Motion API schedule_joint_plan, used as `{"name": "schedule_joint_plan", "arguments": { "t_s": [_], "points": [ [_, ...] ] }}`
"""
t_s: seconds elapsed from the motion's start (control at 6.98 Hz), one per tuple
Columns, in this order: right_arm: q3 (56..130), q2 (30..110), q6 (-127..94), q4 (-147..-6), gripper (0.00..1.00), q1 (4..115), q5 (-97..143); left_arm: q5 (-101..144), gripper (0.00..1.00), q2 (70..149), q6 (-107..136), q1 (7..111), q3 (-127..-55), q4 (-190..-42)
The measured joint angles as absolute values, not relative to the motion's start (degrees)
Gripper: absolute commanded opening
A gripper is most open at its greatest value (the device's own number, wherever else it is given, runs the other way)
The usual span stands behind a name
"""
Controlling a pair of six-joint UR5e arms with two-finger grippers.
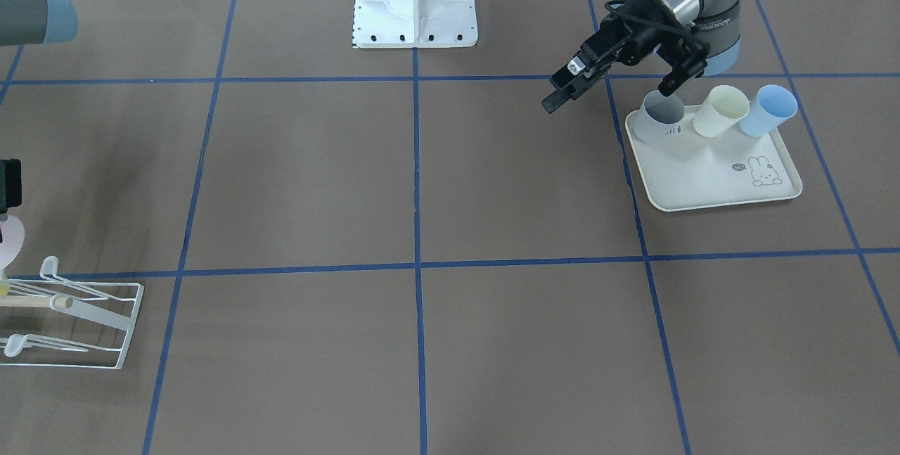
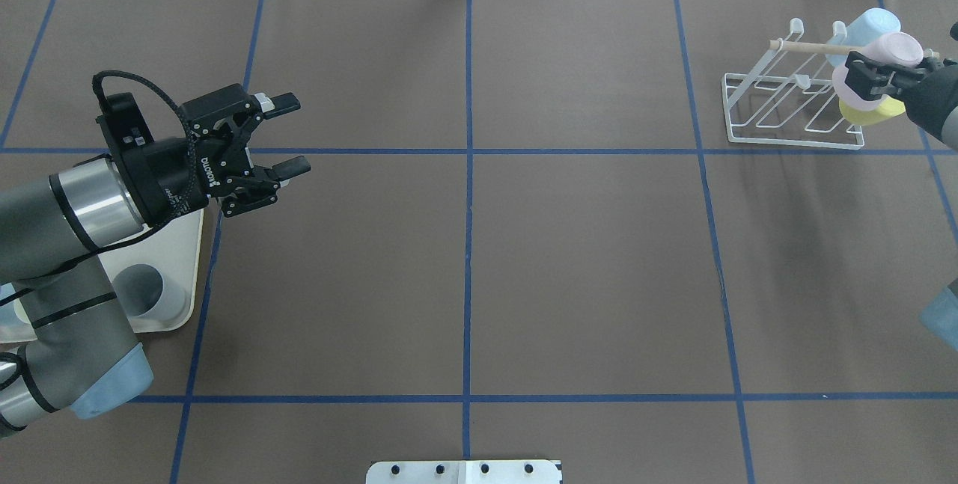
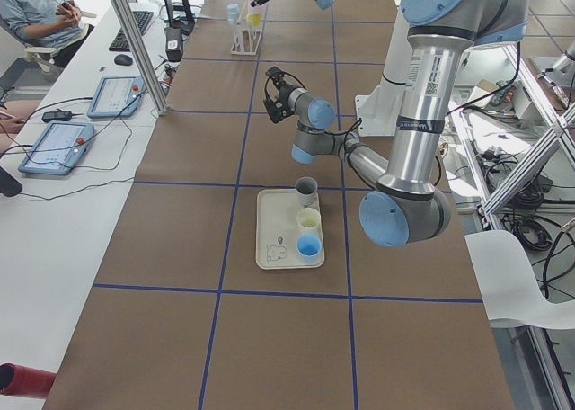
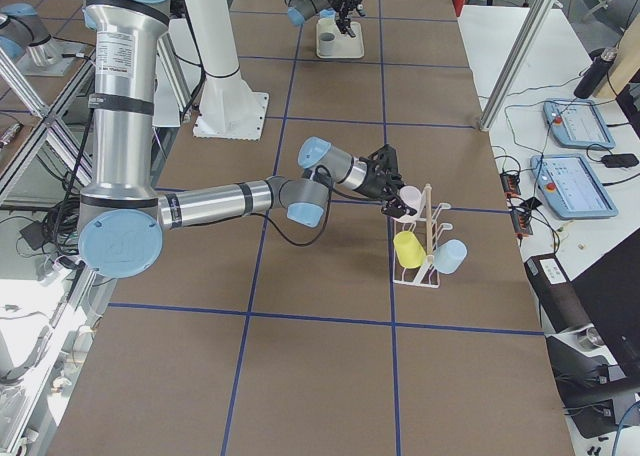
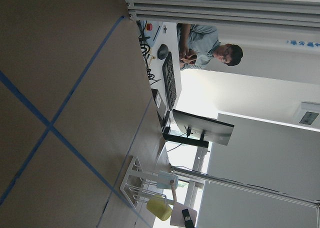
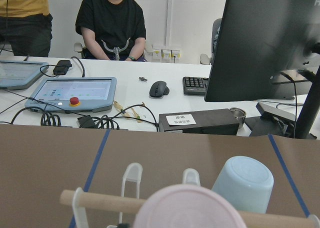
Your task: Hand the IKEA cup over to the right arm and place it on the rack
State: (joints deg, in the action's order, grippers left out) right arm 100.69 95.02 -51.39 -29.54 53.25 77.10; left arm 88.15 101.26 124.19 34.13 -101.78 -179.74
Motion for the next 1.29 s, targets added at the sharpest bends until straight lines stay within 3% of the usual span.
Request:
{"name": "schedule_joint_plan", "arguments": {
  "t_s": [1.29],
  "points": [
    [95.8, 91.0, -49.4, -31.5, 0.0, 52.6, 75.9, 88.0, 1.0, 101.3, 124.2, 33.9, -101.7, -179.7]
  ]
}}
